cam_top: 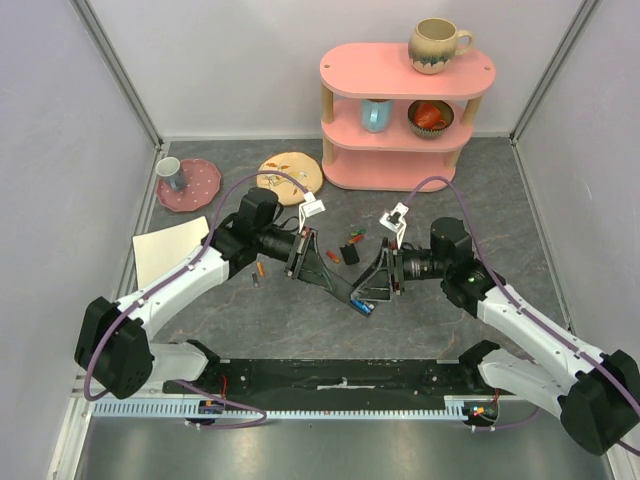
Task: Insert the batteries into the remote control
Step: Adjust the remote control.
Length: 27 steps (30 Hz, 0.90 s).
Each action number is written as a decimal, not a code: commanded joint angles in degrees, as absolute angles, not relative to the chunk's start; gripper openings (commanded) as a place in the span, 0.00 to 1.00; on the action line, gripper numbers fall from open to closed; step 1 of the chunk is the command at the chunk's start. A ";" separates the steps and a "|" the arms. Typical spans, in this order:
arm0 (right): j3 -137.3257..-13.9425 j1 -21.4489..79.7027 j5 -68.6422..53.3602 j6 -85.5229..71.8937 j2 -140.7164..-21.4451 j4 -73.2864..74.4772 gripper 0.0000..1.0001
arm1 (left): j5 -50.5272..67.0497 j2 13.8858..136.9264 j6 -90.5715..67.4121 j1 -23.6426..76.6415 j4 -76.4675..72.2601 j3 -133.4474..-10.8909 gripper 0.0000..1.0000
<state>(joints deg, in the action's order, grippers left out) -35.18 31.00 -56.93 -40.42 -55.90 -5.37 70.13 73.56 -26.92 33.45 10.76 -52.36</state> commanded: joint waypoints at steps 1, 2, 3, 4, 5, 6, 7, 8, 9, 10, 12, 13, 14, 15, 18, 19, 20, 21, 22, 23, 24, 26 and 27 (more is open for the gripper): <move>-37.53 31.99 -57.04 -36.74 -56.42 -2.11 0.65 | 73.04 73.83 -25.84 33.13 8.44 -55.02 0.02; -37.53 32.17 -57.04 -36.74 -56.51 -2.11 0.63 | 73.04 73.83 -25.93 33.13 8.18 -55.02 0.02; -37.62 32.34 -57.13 -36.65 -56.51 -2.11 0.62 | 73.12 73.74 -25.93 33.13 8.00 -54.93 0.02; -37.62 32.43 -57.22 -36.65 -56.77 -2.11 0.57 | 73.04 73.74 -26.10 33.13 7.91 -54.93 0.02; -37.70 32.61 -57.39 -36.56 -56.95 -2.11 0.55 | 73.12 73.83 -26.19 33.13 7.65 -54.76 0.02; -37.79 32.96 -57.39 -36.48 -57.30 -2.11 0.52 | 73.04 73.83 -26.28 33.13 7.47 -54.67 0.02; -37.79 33.13 -57.74 -36.47 -57.48 -2.11 0.48 | 72.86 73.74 -26.54 33.13 7.30 -54.58 0.02; -37.88 33.22 -57.83 -36.47 -57.57 -2.11 0.46 | 72.77 73.74 -26.72 33.13 6.69 -54.58 0.02; -37.97 33.66 -57.92 -36.47 -57.74 -2.11 0.43 | 72.60 73.65 -26.89 33.13 6.42 -54.41 0.02; -37.97 33.75 -58.27 -36.47 -57.83 -2.20 0.39 | 72.42 73.74 -27.24 33.13 6.07 -54.32 0.02; -37.97 34.45 -58.45 -36.56 -57.92 -2.20 0.31 | 72.16 73.65 -27.60 33.13 5.28 -54.23 0.02; -37.97 34.63 -58.71 -36.48 -57.83 -2.28 0.28 | 71.90 73.65 -27.86 33.13 5.01 -54.23 0.02; -37.97 34.89 -58.97 -36.47 -57.83 -2.29 0.24 | 71.63 73.74 -27.95 33.05 4.66 -54.32 0.02; -37.88 35.07 -59.06 -36.56 -57.57 -2.29 0.16 | 71.20 74.00 -28.12 33.05 4.57 -54.40 0.06; -37.71 34.98 -58.89 -36.74 -57.04 -2.37 0.00 | 69.35 74.09 -28.65 32.70 4.22 -54.67 0.16; -37.62 34.98 -58.97 -36.83 -56.87 -2.46 0.00 | 68.65 74.09 -28.74 32.26 4.13 -54.67 0.18; -37.53 34.98 -58.80 -36.91 -56.78 -2.46 0.00 | 66.99 74.09 -29.09 31.91 3.96 -54.58 0.20; -37.44 35.07 -58.71 -36.91 -56.34 -2.46 0.00 | 66.54 74.09 -30.05 31.47 3.00 -54.49 0.20; -37.44 34.98 -58.80 -37.00 -56.34 -2.55 0.00 | 66.01 74.00 -30.84 30.42 2.21 -53.80 0.22; -37.35 35.07 -58.54 -37.18 -55.90 -2.64 0.00 | 64.70 73.92 -31.81 29.89 1.33 -53.44 0.28; -37.35 35.07 -58.45 -37.18 -55.90 -2.72 0.00 | 64.25 73.74 -33.64 28.66 0.27 -53.00 0.32; -37.27 35.07 -58.27 -37.35 -55.64 -2.90 0.00 | 61.89 72.86 -35.06 27.43 -2.80 -51.51 0.41; -37.18 34.98 -58.10 -37.70 -55.55 -3.25 0.00 | 61.18 72.43 -36.81 26.46 -5.34 -50.89 0.43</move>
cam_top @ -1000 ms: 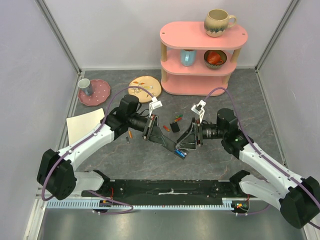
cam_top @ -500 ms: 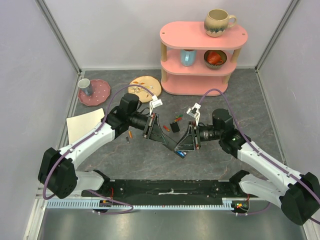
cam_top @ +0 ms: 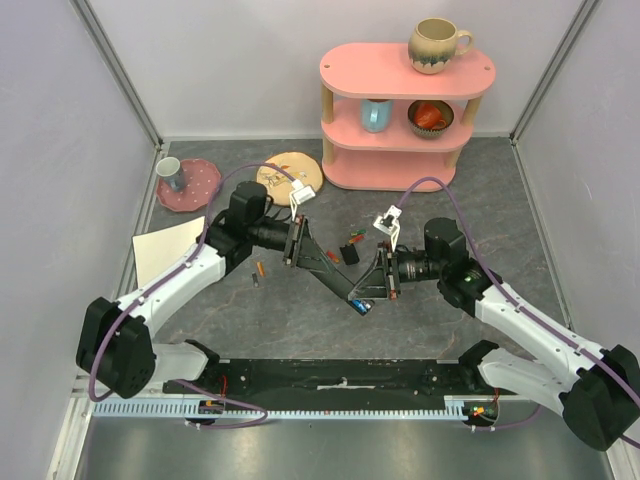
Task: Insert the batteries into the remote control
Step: Adjust the remote control.
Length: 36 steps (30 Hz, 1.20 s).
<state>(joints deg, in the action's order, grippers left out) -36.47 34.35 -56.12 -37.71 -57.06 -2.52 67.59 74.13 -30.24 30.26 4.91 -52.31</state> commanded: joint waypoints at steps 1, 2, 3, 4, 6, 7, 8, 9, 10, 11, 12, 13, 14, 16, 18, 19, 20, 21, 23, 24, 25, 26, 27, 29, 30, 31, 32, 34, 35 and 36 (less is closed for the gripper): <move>-37.18 35.07 -58.01 -37.97 -55.63 -3.43 0.00 | 60.74 71.64 -37.96 25.93 -7.28 -49.41 0.44; -37.18 35.07 -58.01 -38.23 -55.55 -3.60 0.00 | 59.43 71.28 -39.10 25.32 -8.69 -48.70 0.47; -37.18 34.98 -57.83 -38.32 -55.55 -4.21 0.00 | 58.72 70.93 -41.55 24.09 -10.35 -47.91 0.49; -37.09 35.07 -57.57 -38.67 -55.55 -4.39 0.00 | 57.84 70.41 -42.62 23.56 -13.33 -46.42 0.51; -37.26 35.07 -56.52 -38.76 -55.46 -4.66 0.00 | 55.21 69.35 -46.04 21.46 -15.72 -45.09 0.54; -37.35 34.98 -54.60 -39.11 -55.37 -4.66 0.00 | 53.80 68.74 -47.62 20.75 -19.30 -42.39 0.54; -37.27 34.98 -52.67 -39.20 -55.02 -4.66 0.00 | 49.79 66.56 -52.07 20.22 -22.99 -40.19 0.54; -36.92 34.98 -50.73 -39.81 -54.76 -6.57 0.00 | 47.22 64.97 -54.82 19.43 -27.03 -37.38 0.54; -35.00 34.98 -47.32 -43.12 -54.49 -9.03 0.00 | 44.33 63.30 -57.63 19.25 -31.68 -30.22 0.54; -34.11 34.98 -45.72 -44.29 -53.80 -11.14 0.00 | 37.95 61.11 -62.18 19.34 -42.00 -26.49 0.64; -33.14 34.89 -44.40 -45.78 -53.44 -15.08 0.00 | 34.84 57.60 -64.14 19.77 -45.84 -22.97 0.68; -31.66 34.89 -41.43 -47.10 -53.26 -16.86 0.00 | 32.19 56.00 -65.55 19.86 -49.27 -17.46 0.72; -31.12 34.98 -40.18 -48.50 -53.00 -18.01 0.00 | 28.77 54.68 -66.78 20.04 -51.31 -15.66 0.74; -29.72 35.07 -38.07 -49.83 -53.09 -21.17 0.00 | 27.25 51.95 -66.62 20.83 -50.63 -13.28 0.74; -29.01 35.07 -35.43 -51.67 -53.17 -24.50 0.00 | 24.36 50.11 -66.80 22.57 -50.27 -11.79 0.75; -27.96 35.07 -34.38 -52.64 -53.17 -25.74 0.00 | 22.78 49.49 -66.80 23.37 -50.62 -11.17 0.75; -27.43 35.24 -32.36 -53.43 -53.17 -27.23 0.00 | 19.37 48.79 -66.19 24.42 -51.23 -10.73 0.75; -26.38 35.42 -31.47 -55.53 -53.35 -30.20 0.00 | 17.34 47.82 -65.75 26.78 -51.76 -10.29 0.75; -25.41 35.86 -28.41 -57.99 -53.70 -33.64 0.00 | 11.54 47.37 -63.64 31.00 -53.52 -10.02 0.75; -24.10 36.47 -27.08 -58.79 -53.70 -35.23 0.00 | 9.43 47.37 -63.20 32.33 -53.70 -10.19 0.76; -23.47 36.74 -26.03 -59.49 -54.05 -36.46 0.00 | 5.92 47.90 -62.06 33.65 -54.22 -10.37 0.77; -22.77 37.09 -24.28 -60.72 -54.31 -39.87 0.00 | 4.50 48.60 -61.27 36.19 -55.01 -10.55 0.77; -21.37 37.61 -23.65 -62.73 -54.75 -41.90 0.00 | 3.35 49.39 -60.56 37.17 -56.76 -11.07 0.77; -20.48 38.14 -22.94 -65.12 -56.51 -48.04 0.00 | 2.46 52.90 -59.77 39.01 -58.61 -11.95 0.77; -19.78 38.58 -22.77 -67.13 -57.91 -49.99 0.00 | 2.55 54.04 -59.77 39.46 -61.49 -12.04 0.77; -19.51 38.76 -22.68 -68.02 -58.62 -51.66 0.00 | 2.72 56.66 -60.11 39.98 -63.70 -12.04 0.77; -19.42 39.02 -22.68 -68.46 -59.23 -53.77 0.00 | 2.72 57.73 -60.38 40.16 -65.55 -11.87 0.77; -20.30 39.72 -23.64 -68.64 -61.08 -54.23 0.00 | 3.77 59.84 -61.08 40.34 -69.16 -12.13 0.76; -20.30 40.16 -23.64 -68.73 -61.61 -54.84 0.00 | 4.13 61.42 -61.17 40.34 -69.52 -12.74 0.75; -20.04 40.69 -23.38 -68.99 -62.22 -55.63 0.00 | 4.91 62.13 -61.26 40.43 -70.30 -13.01 0.73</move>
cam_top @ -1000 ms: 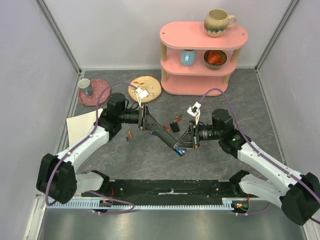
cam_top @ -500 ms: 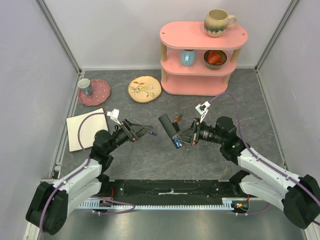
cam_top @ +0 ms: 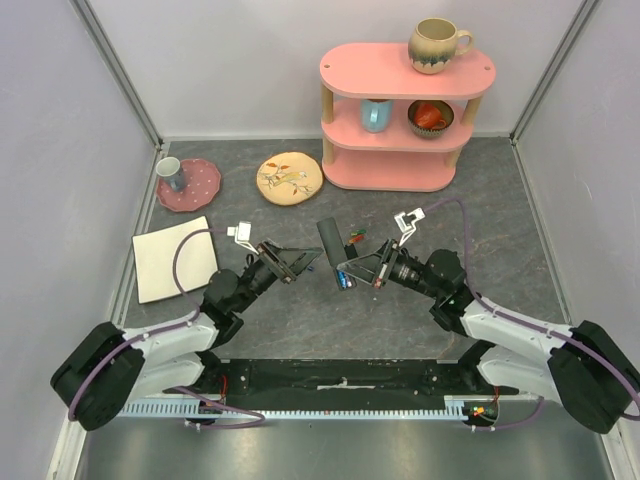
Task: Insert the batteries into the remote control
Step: Adjust the remote control.
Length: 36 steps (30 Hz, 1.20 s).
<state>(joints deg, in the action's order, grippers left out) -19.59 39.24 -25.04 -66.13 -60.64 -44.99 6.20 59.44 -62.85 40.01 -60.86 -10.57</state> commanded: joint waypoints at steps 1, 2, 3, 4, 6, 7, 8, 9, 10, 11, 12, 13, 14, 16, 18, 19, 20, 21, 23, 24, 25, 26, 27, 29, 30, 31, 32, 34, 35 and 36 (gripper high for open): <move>-20.04 40.87 -23.47 -69.52 -62.49 -56.59 0.00 | 5.36 62.83 -61.35 40.60 -71.10 -13.36 0.72; -20.04 40.96 -23.64 -69.70 -62.84 -56.86 0.00 | 5.71 64.15 -61.35 40.61 -72.32 -13.62 0.70; -20.04 41.13 -23.90 -69.87 -63.54 -57.47 0.00 | 6.50 64.77 -61.43 40.61 -73.64 -13.71 0.68; -19.87 41.22 -23.99 -70.57 -63.89 -58.79 0.00 | 6.68 65.21 -61.61 40.61 -75.91 -13.80 0.67; -19.51 41.40 -24.08 -71.10 -64.94 -59.94 0.00 | 8.25 66.70 -61.70 40.61 -76.46 -14.85 0.64; -19.51 41.40 -24.52 -71.63 -65.30 -60.90 0.00 | 8.87 66.97 -61.70 40.61 -76.29 -15.38 0.63; -19.34 41.48 -24.61 -71.89 -65.65 -61.43 0.00 | 9.31 67.32 -61.70 40.69 -76.64 -16.08 0.62; -19.25 41.48 -24.78 -72.16 -66.35 -62.04 0.00 | 10.27 68.11 -62.05 40.69 -77.16 -16.26 0.59; -19.25 41.57 -24.96 -72.33 -66.62 -62.75 0.00 | 10.54 68.38 -62.22 40.78 -77.78 -16.35 0.58; -19.16 41.57 -25.05 -72.86 -66.88 -63.10 0.00 | 10.81 68.64 -62.31 40.87 -79.18 -16.43 0.57; -19.07 41.75 -25.22 -73.04 -67.41 -63.37 0.00 | 11.25 69.08 -62.58 40.96 -79.62 -16.44 0.55; -19.07 41.75 -25.40 -73.21 -67.67 -64.15 0.00 | 11.60 69.26 -62.67 41.04 -79.89 -16.61 0.54; -18.99 41.75 -25.57 -73.47 -68.02 -64.33 0.00 | 11.95 69.43 -62.75 41.04 -79.98 -16.79 0.53; -19.07 41.84 -25.84 -73.91 -68.81 -65.30 0.00 | 13.09 70.13 -62.93 41.22 -80.07 -17.14 0.50; -19.25 41.75 -26.28 -74.09 -69.26 -65.48 0.00 | 14.23 71.18 -63.72 41.31 -80.51 -17.31 0.49; -19.42 41.92 -26.45 -74.09 -69.34 -65.48 0.00 | 14.85 71.71 -63.98 41.31 -80.42 -17.75 0.48; -19.34 41.92 -26.63 -74.27 -69.52 -65.48 0.00 | 16.16 72.15 -64.68 41.31 -80.42 -18.01 0.47; -19.34 41.84 -26.72 -74.18 -69.61 -65.48 0.00 | 16.78 73.12 -64.95 41.40 -80.59 -18.37 0.47; -19.60 42.01 -27.33 -74.18 -69.87 -65.04 0.00 | 17.22 74.00 -65.74 41.57 -82.25 -18.28 0.43; -19.69 42.10 -27.51 -74.18 -70.05 -64.95 0.00 | 17.31 74.44 -66.00 41.57 -82.96 -18.02 0.41; -19.77 42.19 -27.60 -74.18 -70.05 -64.86 0.00 | 17.31 75.14 -66.27 41.57 -83.58 -18.02 0.40; -19.69 42.19 -27.60 -74.09 -70.05 -64.69 0.00 | 17.49 75.41 -66.70 41.57 -83.93 -18.02 0.36; -19.60 42.27 -27.60 -74.09 -69.96 -64.34 0.00 | 17.66 75.58 -66.80 41.66 -84.28 -18.19 0.33; -19.60 42.27 -27.60 -73.83 -69.79 -63.81 0.00 | 18.19 76.11 -66.88 41.66 -84.37 -18.46 0.23; -19.69 42.19 -27.60 -73.65 -69.70 -63.37 0.00 | 18.28 76.20 -66.97 41.66 -84.81 -18.28 0.18; -19.60 42.27 -27.68 -73.57 -69.61 -63.11 0.00 | 18.19 76.20 -66.97 41.66 -85.08 -18.11 0.13; -19.77 42.19 -27.86 -73.56 -69.52 -62.84 0.00 | 17.76 76.20 -66.97 41.66 -85.34 -17.93 0.05; -20.04 42.19 -28.21 -73.13 -69.09 -61.53 0.00 | 17.40 76.11 -66.97 41.66 -86.04 -17.32 0.02; -20.30 42.19 -28.39 -72.95 -69.08 -60.83 0.06 | 16.97 75.85 -66.89 41.66 -86.04 -17.14 0.02; -20.48 42.27 -28.65 -72.78 -69.00 -59.34 0.12 | 16.61 75.76 -66.80 41.66 -85.96 -16.62 0.02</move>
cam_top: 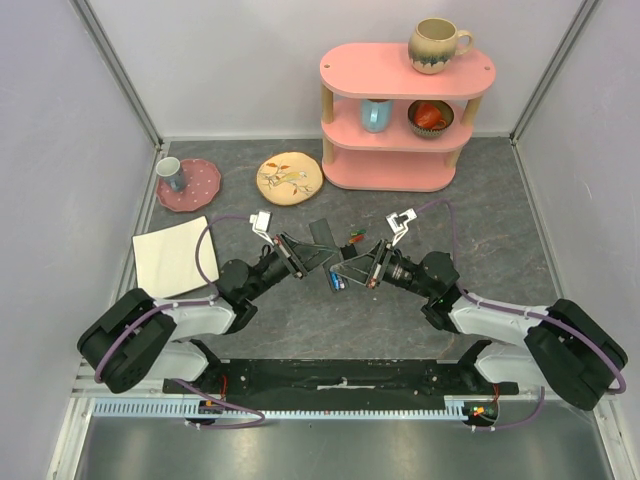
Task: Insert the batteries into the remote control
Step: Adjust the remote control, then move the battery cover to the center of the board.
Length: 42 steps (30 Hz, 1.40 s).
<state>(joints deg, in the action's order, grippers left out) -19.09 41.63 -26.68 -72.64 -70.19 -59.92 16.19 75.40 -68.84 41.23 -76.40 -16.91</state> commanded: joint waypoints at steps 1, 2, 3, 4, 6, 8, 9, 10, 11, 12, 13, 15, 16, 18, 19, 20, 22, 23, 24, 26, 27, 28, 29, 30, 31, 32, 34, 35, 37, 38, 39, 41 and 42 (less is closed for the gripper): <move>-20.91 42.28 -29.26 -72.51 -68.73 -58.72 0.18 | 16.26 75.59 -66.71 41.66 -85.96 -16.35 0.02; -21.09 42.28 -29.44 -72.42 -68.56 -58.10 0.30 | 15.65 75.32 -66.53 41.66 -85.87 -16.09 0.02; -21.35 42.28 -29.70 -72.25 -68.38 -56.53 0.36 | 15.30 75.24 -66.45 41.66 -85.70 -15.56 0.02; -21.97 42.28 -29.88 -71.90 -67.77 -55.38 0.41 | 15.03 75.23 -66.27 41.66 -85.43 -15.38 0.02; -22.67 42.27 -29.97 -70.76 -67.15 -52.14 0.51 | 14.77 75.15 -66.27 41.66 -85.26 -14.94 0.02; -23.64 42.28 -30.23 -69.88 -66.19 -49.50 0.58 | 14.50 75.23 -66.18 41.66 -84.99 -14.77 0.02; -24.08 42.19 -30.41 -69.44 -65.92 -48.44 0.60 | 14.33 75.15 -66.18 41.57 -84.99 -14.50 0.02; -24.78 42.10 -30.41 -68.91 -65.05 -47.30 0.64 | 13.80 75.15 -66.09 41.66 -84.99 -14.33 0.02; -25.31 42.10 -30.24 -67.08 -64.34 -43.46 0.66 | 13.28 75.06 -66.18 41.57 -84.82 -13.98 0.02; -26.79 41.84 -30.15 -65.67 -63.64 -40.72 0.69 | 12.92 74.80 -66.18 41.49 -84.90 -13.71 0.02; -27.76 41.31 -29.89 -63.91 -61.81 -37.30 0.77 | 12.48 74.53 -66.18 41.40 -84.90 -13.45 0.02; -30.74 40.35 -28.22 -57.33 -59.51 -25.09 0.79 | 12.13 73.48 -66.18 40.61 -84.38 -12.40 0.02; -31.63 39.04 -27.43 -54.69 -57.07 -21.13 0.82 | 12.13 72.08 -66.36 40.08 -84.11 -11.96 0.02; -34.26 37.54 -23.83 -47.68 -54.77 -9.62 0.83 | 12.22 69.88 -66.53 38.33 -82.10 -10.73 0.02; -34.97 36.05 -21.90 -45.81 -53.02 -6.27 0.84 | 12.56 67.26 -66.62 37.71 -81.13 -10.20 0.02; -35.68 35.51 -19.45 -43.96 -52.48 -0.15 0.84 | 12.66 65.76 -66.53 36.40 -80.08 -9.33 0.02; -37.61 35.33 -10.31 -39.56 -52.64 5.95 0.84 | 13.01 62.42 -65.92 35.34 -75.34 -8.53 0.02; -38.05 35.42 -7.85 -38.33 -53.43 9.54 0.83 | 13.36 58.84 -65.57 34.72 -73.23 -8.09 0.02; -38.84 35.33 -3.04 -37.54 -55.79 10.71 0.81 | 13.45 56.71 -65.22 34.46 -66.69 -8.09 0.02; -39.63 35.42 1.12 -35.78 -59.05 12.47 0.74 | 14.76 50.84 -63.90 34.19 -57.88 -9.39 0.02; -40.07 35.59 4.54 -35.42 -62.54 12.48 0.71 | 15.29 49.15 -61.98 34.19 -50.18 -10.10 0.02; -40.25 35.60 6.22 -35.16 -64.14 11.70 0.70 | 16.25 47.56 -61.09 34.19 -46.53 -10.89 0.02; -40.51 35.68 7.46 -35.07 -65.90 10.99 0.69 | 16.43 44.42 -60.47 34.10 -44.15 -10.99 0.02; -40.60 36.03 7.73 -34.63 -68.96 9.86 0.67 | 16.78 42.91 -59.51 34.10 -42.47 -10.81 0.02; -40.87 36.21 8.52 -34.28 -70.47 8.02 0.67 | 16.87 41.15 -59.50 33.93 -39.84 -10.03 0.02; -41.91 36.47 9.13 -34.02 -71.97 7.22 0.67 | 16.87 38.17 -59.50 33.93 -39.03 -9.58 0.02; -43.50 37.61 10.71 -32.79 -76.54 5.72 0.67 | 17.14 35.17 -59.59 33.75 -35.79 -8.53 0.02; -45.42 37.70 11.42 -32.52 -78.12 5.71 0.67 | 17.23 33.94 -59.59 33.84 -34.47 -8.26 0.02; -47.45 37.88 12.04 -31.73 -82.43 5.28 0.65 | 17.75 30.68 -59.42 33.75 -32.18 -7.30 0.02; -49.38 37.88 12.22 -30.86 -84.79 5.27 0.63 | 18.01 29.89 -59.41 33.75 -31.82 -6.77 0.02; -50.26 37.97 12.22 -30.50 -85.95 5.27 0.60 | 18.19 28.66 -59.76 33.66 -31.64 -6.33 0.02; -52.20 38.23 11.78 -29.45 -88.32 4.57 0.56 | 18.19 27.78 -60.38 33.66 -31.20 -4.93 0.02; -52.55 38.75 11.43 -28.92 -88.85 4.40 0.50 | 18.19 27.34 -60.99 33.66 -31.11 -4.57 0.02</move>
